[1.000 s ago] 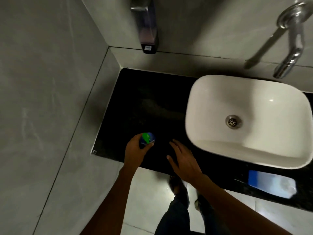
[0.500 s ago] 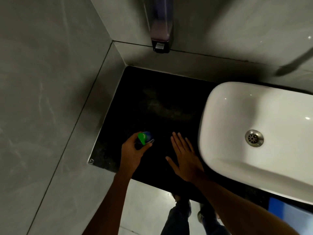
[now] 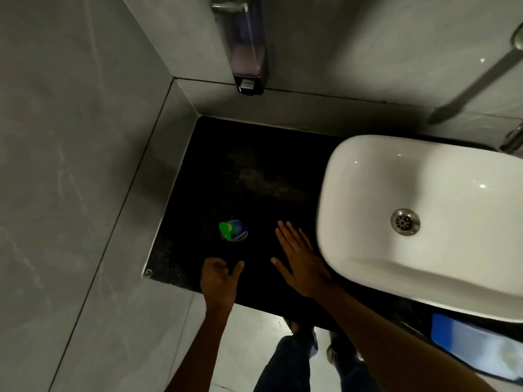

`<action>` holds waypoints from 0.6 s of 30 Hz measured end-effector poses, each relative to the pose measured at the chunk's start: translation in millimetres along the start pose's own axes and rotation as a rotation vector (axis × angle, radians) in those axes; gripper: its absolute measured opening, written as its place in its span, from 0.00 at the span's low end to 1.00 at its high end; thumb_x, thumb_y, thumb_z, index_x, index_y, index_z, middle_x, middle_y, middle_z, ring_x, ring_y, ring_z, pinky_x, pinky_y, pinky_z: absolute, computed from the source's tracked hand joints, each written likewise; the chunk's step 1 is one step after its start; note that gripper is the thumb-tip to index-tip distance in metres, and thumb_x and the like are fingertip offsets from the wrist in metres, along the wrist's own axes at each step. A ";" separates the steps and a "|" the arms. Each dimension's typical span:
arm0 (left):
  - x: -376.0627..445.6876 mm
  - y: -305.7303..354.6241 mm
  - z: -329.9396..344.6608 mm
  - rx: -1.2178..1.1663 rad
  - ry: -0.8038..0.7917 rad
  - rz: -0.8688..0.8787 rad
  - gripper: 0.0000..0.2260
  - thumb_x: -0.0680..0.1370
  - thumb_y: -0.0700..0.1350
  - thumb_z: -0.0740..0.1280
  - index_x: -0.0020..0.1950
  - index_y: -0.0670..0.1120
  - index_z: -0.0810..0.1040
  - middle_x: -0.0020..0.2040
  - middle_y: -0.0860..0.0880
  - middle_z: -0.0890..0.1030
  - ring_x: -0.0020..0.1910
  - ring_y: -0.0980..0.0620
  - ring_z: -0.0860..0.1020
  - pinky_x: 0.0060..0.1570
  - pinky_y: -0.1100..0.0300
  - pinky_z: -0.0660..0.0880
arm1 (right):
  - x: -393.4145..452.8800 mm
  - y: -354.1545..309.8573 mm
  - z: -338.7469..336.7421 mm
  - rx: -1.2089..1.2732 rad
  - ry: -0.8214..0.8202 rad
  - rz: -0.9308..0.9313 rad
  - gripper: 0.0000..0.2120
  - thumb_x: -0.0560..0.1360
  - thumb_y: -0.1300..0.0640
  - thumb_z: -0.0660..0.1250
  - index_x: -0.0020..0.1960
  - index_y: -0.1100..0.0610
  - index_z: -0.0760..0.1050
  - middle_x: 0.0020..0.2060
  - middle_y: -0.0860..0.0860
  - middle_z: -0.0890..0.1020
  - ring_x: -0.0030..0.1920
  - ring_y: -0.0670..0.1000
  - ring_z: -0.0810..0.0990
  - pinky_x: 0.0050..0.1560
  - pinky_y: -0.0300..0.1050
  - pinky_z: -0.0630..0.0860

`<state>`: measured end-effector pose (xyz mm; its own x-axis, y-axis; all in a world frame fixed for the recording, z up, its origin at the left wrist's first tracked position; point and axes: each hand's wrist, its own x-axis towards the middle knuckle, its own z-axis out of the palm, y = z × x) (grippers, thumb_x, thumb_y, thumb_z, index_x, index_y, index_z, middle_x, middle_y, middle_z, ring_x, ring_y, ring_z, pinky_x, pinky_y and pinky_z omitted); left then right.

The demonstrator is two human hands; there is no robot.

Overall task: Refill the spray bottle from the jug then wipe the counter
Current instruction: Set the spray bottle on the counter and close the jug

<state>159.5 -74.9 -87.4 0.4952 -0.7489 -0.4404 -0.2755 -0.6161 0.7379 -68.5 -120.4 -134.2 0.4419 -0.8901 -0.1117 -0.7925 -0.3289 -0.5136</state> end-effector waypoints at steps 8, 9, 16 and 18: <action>-75.0 -24.9 31.3 0.167 -0.370 0.139 0.10 0.76 0.39 0.77 0.44 0.51 0.80 0.39 0.52 0.83 0.42 0.62 0.83 0.43 0.71 0.79 | -95.0 4.5 -12.3 0.137 0.006 0.066 0.30 0.87 0.41 0.56 0.85 0.51 0.57 0.84 0.46 0.60 0.84 0.46 0.55 0.83 0.46 0.57; -82.9 -25.5 36.7 0.183 -0.391 0.137 0.10 0.76 0.38 0.77 0.44 0.51 0.80 0.40 0.52 0.84 0.42 0.60 0.84 0.43 0.69 0.79 | -112.2 6.0 -13.5 0.138 0.002 0.095 0.30 0.87 0.41 0.55 0.85 0.49 0.55 0.84 0.44 0.58 0.84 0.45 0.55 0.83 0.45 0.56; -124.2 -5.8 95.7 0.324 -0.557 0.284 0.04 0.79 0.39 0.74 0.46 0.42 0.81 0.40 0.48 0.82 0.41 0.52 0.82 0.46 0.63 0.80 | -235.6 24.8 -17.6 0.110 0.119 0.096 0.30 0.85 0.45 0.63 0.84 0.51 0.60 0.83 0.47 0.64 0.83 0.47 0.60 0.83 0.45 0.57; -142.8 2.4 117.8 0.357 -0.602 0.351 0.04 0.79 0.42 0.75 0.49 0.43 0.81 0.41 0.49 0.83 0.43 0.52 0.83 0.48 0.59 0.81 | -273.1 34.0 -20.9 0.098 0.147 0.123 0.29 0.85 0.47 0.64 0.83 0.52 0.62 0.83 0.46 0.63 0.83 0.46 0.59 0.83 0.43 0.55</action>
<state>-8.9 1.8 -83.0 -0.1738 -0.8552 -0.4883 -0.6323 -0.2832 0.7211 -224.9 104.9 -103.3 0.2731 -0.9603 -0.0573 -0.7888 -0.1894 -0.5848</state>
